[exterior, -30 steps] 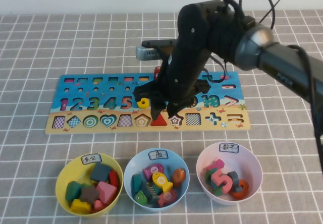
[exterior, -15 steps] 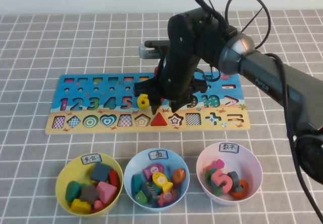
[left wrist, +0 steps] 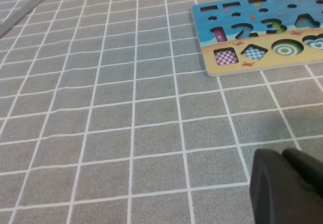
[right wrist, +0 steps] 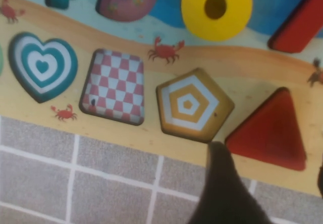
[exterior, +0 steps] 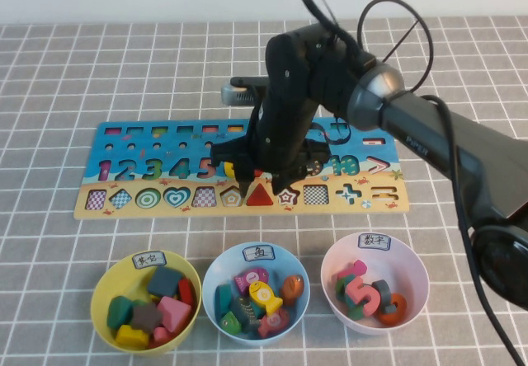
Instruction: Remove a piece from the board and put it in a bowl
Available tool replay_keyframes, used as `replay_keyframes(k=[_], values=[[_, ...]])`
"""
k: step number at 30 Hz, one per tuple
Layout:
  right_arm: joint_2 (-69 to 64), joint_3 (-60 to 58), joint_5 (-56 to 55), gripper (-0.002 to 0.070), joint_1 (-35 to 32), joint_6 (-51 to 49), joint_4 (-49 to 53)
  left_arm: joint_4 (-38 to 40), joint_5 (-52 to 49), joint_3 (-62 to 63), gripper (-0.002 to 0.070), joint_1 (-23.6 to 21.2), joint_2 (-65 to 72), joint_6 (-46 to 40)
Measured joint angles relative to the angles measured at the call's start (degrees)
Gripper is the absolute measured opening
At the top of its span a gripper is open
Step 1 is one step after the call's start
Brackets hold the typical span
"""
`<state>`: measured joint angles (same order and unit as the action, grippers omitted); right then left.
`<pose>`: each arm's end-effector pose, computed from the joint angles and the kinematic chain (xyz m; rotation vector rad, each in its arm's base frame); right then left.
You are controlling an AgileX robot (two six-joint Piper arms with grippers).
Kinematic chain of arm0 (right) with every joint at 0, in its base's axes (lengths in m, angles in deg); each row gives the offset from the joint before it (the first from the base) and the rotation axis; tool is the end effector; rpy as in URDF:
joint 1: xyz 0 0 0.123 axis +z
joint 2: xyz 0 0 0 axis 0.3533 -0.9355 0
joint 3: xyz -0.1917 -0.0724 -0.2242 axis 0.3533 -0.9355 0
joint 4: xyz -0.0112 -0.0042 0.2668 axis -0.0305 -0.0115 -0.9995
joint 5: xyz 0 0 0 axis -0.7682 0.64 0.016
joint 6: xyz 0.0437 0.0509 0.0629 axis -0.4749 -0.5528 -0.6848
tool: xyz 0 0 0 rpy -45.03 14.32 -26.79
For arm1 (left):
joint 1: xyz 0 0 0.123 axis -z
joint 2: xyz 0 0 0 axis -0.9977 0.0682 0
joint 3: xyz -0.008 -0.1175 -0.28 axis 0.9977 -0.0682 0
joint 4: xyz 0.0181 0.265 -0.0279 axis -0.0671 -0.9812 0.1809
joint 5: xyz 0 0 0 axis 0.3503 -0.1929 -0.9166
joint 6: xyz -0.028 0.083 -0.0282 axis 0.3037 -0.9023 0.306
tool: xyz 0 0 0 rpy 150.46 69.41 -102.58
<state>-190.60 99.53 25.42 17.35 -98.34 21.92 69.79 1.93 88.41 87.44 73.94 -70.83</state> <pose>0.4148 0.3392 0.2252 -0.2472 2.9333 0.3926 0.0504 -0.0018 0.1710 0.1248 1.8644 0.0503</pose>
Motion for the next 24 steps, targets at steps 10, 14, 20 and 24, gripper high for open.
replay_keyframes(k=[10,14,20,24], values=[[-0.72,0.0,0.0,0.0357,0.21,0.0,1.77,0.0,0.0,0.0,-0.0004,0.0,0.0,0.0],[-0.72,0.0,0.0,0.0357,0.21,0.0,2.13,0.0,0.0,0.0,-0.0004,0.0,0.0,0.0],[-0.85,0.0,0.0,0.0357,0.59,0.0,2.13,0.0,0.0,0.0,-0.0004,0.0,0.0,0.0],[-1.27,0.0,0.0,0.0357,0.81,0.0,1.89,0.0,0.0,0.0,-0.0004,0.0,0.0,0.0]])
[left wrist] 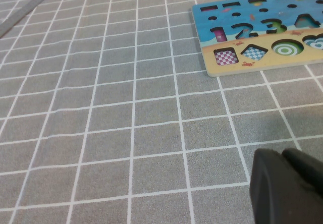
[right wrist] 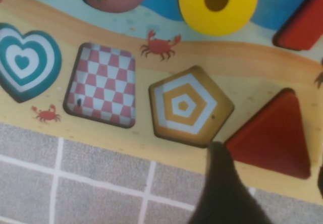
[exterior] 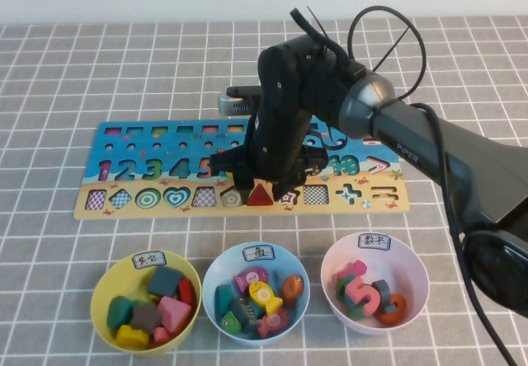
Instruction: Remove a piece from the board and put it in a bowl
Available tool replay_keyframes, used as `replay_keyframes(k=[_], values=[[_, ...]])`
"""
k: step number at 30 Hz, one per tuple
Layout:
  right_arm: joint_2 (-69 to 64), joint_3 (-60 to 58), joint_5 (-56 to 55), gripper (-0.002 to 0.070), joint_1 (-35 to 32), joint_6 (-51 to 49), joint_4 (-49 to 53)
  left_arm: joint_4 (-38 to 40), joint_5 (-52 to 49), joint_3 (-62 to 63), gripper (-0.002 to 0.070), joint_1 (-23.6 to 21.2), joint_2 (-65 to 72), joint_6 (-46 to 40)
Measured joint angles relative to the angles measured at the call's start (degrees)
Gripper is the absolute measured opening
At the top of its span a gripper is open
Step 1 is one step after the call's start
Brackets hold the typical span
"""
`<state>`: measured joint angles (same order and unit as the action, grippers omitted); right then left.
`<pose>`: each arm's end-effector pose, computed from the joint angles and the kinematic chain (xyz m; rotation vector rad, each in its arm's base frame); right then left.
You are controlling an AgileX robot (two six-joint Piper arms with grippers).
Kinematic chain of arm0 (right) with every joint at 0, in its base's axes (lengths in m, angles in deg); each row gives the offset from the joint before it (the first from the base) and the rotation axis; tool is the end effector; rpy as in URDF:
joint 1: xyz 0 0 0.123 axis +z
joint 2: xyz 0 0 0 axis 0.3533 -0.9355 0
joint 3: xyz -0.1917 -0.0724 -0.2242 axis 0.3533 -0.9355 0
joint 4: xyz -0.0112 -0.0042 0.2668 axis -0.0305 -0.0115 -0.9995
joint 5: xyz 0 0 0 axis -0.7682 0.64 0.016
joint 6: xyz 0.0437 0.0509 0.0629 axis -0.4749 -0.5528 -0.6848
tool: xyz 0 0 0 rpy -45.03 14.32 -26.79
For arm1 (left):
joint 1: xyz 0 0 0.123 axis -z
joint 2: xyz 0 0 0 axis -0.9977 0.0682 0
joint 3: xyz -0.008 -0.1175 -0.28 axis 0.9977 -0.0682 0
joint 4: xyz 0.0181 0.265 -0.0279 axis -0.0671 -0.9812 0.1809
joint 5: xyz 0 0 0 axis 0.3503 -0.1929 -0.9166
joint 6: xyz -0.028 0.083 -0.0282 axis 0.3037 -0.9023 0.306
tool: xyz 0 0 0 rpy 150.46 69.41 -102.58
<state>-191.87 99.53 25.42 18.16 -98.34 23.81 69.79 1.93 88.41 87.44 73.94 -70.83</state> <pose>0.4134 0.3441 0.2130 -0.2767 2.9401 0.3364 0.0504 -0.0018 0.1710 0.1248 1.8644 0.0503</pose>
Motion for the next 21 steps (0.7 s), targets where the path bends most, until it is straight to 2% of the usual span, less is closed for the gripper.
replay_keyframes(k=[21], values=[[-1.28,0.47,0.0,0.0357,0.23,0.0,0.49,0.0,0.0,0.0,-0.0004,0.0,0.0,0.0]])
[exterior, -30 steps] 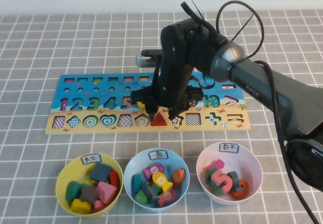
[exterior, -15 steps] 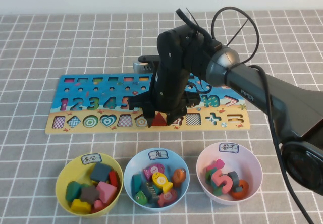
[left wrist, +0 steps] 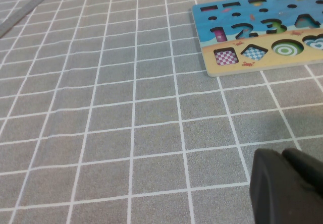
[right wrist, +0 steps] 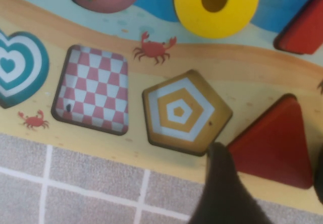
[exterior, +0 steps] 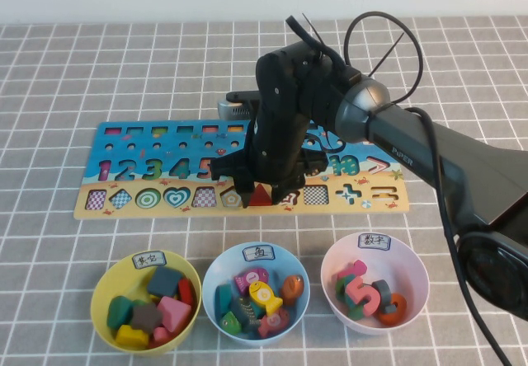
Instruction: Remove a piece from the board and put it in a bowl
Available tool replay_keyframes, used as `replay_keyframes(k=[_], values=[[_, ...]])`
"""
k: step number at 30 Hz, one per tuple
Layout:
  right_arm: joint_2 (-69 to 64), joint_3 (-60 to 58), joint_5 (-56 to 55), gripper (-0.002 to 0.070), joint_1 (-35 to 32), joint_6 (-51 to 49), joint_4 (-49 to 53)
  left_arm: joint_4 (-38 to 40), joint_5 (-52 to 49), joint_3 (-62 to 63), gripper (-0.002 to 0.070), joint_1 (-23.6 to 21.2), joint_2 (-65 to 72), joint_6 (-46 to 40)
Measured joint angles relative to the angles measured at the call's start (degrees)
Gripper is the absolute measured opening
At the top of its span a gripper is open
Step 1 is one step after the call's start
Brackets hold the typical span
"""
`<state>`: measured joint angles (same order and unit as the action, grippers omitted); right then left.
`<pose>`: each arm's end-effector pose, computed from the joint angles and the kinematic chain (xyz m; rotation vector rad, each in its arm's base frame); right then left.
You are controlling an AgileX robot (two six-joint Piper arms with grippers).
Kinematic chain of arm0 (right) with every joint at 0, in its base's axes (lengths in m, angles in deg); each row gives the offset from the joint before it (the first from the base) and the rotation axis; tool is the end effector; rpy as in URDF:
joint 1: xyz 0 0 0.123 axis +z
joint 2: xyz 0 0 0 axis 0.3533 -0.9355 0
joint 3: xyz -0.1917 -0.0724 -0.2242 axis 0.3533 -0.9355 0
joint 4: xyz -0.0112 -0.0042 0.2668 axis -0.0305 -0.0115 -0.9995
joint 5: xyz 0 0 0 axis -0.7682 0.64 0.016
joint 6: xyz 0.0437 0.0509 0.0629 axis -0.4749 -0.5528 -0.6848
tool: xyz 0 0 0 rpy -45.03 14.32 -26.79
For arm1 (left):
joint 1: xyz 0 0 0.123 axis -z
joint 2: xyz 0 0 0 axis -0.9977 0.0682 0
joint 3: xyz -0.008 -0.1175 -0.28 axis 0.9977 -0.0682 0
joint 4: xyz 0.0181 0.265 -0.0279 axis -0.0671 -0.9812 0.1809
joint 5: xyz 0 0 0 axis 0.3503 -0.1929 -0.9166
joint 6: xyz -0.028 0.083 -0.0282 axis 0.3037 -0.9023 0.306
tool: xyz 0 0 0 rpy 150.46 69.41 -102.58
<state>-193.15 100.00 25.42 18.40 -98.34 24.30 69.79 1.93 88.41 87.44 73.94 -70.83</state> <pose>0.4145 0.3469 0.2033 -0.2855 2.9492 0.3156 0.0504 -0.0018 0.1710 0.1248 1.8644 0.0503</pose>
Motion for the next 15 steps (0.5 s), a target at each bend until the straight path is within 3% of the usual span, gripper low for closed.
replay_keyframes(k=[15], values=[[-0.12,0.11,0.09,0.0288,0.0,1.16,0.09,0.0,0.0,0.0,-0.0004,0.0,0.0,0.0]])
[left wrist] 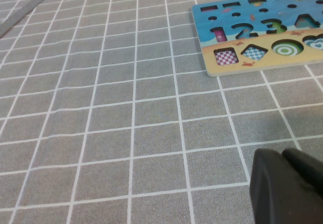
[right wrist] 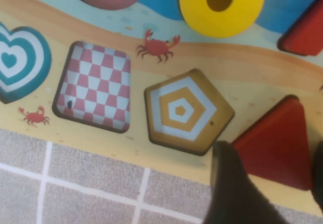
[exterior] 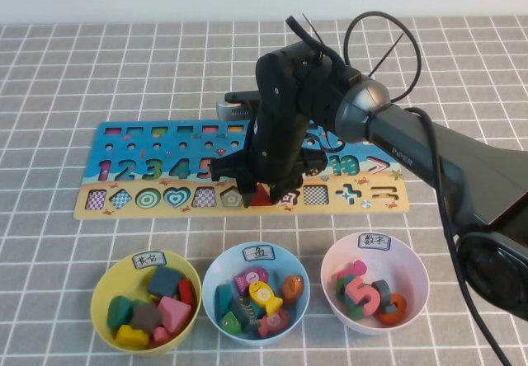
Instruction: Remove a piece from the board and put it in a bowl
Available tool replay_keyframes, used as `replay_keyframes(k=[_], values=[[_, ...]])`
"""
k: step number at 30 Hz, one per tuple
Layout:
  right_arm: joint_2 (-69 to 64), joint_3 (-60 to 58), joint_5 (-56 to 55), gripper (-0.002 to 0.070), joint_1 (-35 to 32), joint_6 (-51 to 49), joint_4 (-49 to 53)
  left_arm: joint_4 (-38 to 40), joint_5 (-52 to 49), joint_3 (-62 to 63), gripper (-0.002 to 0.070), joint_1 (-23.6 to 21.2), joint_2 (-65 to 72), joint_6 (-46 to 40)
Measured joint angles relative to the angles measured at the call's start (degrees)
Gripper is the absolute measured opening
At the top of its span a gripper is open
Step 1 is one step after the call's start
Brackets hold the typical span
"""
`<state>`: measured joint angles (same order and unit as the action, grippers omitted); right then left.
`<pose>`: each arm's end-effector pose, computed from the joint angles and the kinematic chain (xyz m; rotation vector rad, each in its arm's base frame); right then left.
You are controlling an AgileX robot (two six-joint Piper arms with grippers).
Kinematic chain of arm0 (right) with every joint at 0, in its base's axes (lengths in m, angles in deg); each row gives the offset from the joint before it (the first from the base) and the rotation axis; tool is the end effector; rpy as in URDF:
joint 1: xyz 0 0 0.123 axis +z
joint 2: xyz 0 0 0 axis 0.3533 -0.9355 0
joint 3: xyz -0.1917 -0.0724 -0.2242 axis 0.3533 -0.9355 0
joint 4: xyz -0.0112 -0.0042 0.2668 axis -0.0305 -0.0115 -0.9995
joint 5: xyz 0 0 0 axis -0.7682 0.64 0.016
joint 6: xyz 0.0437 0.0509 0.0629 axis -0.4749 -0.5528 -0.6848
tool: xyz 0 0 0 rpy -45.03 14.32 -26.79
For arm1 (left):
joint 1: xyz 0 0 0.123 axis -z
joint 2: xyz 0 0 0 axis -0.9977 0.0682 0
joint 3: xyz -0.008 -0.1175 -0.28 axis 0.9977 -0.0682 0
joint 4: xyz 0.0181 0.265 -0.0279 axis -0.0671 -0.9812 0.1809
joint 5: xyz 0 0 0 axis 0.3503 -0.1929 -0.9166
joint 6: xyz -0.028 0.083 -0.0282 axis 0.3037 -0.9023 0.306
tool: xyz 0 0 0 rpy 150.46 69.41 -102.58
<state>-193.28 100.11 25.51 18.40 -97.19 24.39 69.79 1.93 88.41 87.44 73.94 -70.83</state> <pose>0.4147 0.3470 0.2025 -0.3156 2.9454 0.3096 0.0504 -0.0018 0.1710 0.1248 1.8644 0.0503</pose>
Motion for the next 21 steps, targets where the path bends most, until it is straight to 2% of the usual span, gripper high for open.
replay_keyframes(k=[11,15,21], values=[[0.0,0.0,-0.1,0.028,0.0,0.22,0.0,0.0,0.0,0.0,-0.0004,0.0,0.0,0.0],[0.34,0.0,0.0,0.0244,0.0,0.22,0.51,0.0,0.0,0.0,-0.0004,0.0,0.0,0.0],[1.06,0.0,0.0,0.023,0.0,0.22,1.45,0.0,0.0,0.0,-0.0004,0.0,0.0,0.0]])
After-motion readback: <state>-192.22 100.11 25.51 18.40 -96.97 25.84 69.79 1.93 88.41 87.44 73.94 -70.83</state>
